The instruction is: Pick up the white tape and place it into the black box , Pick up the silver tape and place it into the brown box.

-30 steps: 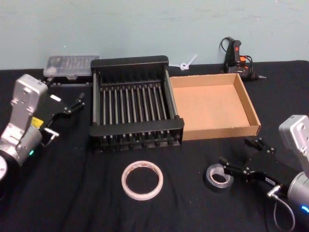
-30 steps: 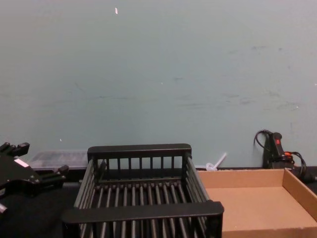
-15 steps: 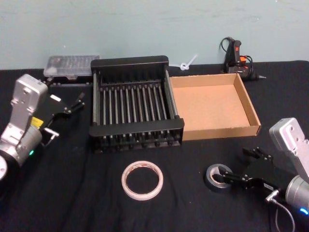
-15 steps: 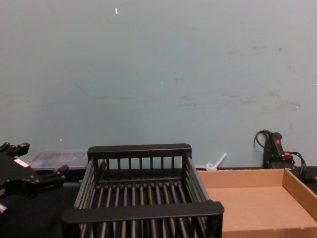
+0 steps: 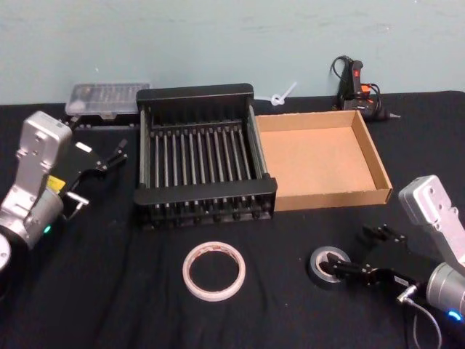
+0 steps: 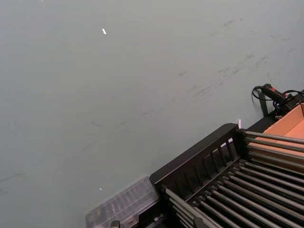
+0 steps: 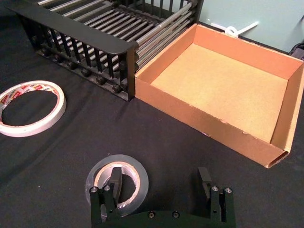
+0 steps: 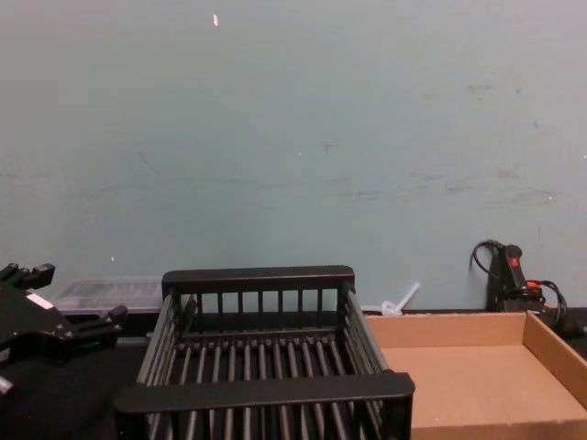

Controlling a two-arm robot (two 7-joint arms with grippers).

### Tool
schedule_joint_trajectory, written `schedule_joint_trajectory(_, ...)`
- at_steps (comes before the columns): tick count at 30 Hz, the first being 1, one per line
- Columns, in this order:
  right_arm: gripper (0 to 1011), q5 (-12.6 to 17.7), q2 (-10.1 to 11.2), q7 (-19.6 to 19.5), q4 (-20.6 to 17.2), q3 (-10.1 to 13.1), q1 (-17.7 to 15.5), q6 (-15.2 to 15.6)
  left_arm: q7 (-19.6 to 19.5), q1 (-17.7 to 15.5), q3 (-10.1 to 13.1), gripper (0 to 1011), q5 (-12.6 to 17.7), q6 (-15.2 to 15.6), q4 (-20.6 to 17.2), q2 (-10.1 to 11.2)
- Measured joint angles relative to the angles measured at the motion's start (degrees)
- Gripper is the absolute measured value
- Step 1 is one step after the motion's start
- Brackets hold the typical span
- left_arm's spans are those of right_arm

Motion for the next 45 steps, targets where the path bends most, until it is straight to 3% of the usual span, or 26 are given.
schedule_joint_trajectory(27, 1002, -2.9, -3.06, 2.67, 1.74, 0.73, 0.79, 1.78, 0.0, 0.0, 0.0, 1001, 0.0, 0.0, 0.0, 0.0)
schedule_joint_trajectory(39, 1002, -2.78, -2.99, 2.65, 1.74, 0.7, 0.76, 1.78, 0.0, 0.0, 0.0, 1001, 0.0, 0.0, 0.0, 0.0)
schedule_joint_trajectory(45, 883, -2.68, -2.96, 2.65, 1.72, 0.7, 0.73, 1.77, 0.0, 0.0, 0.0, 1001, 0.0, 0.0, 0.0, 0.0)
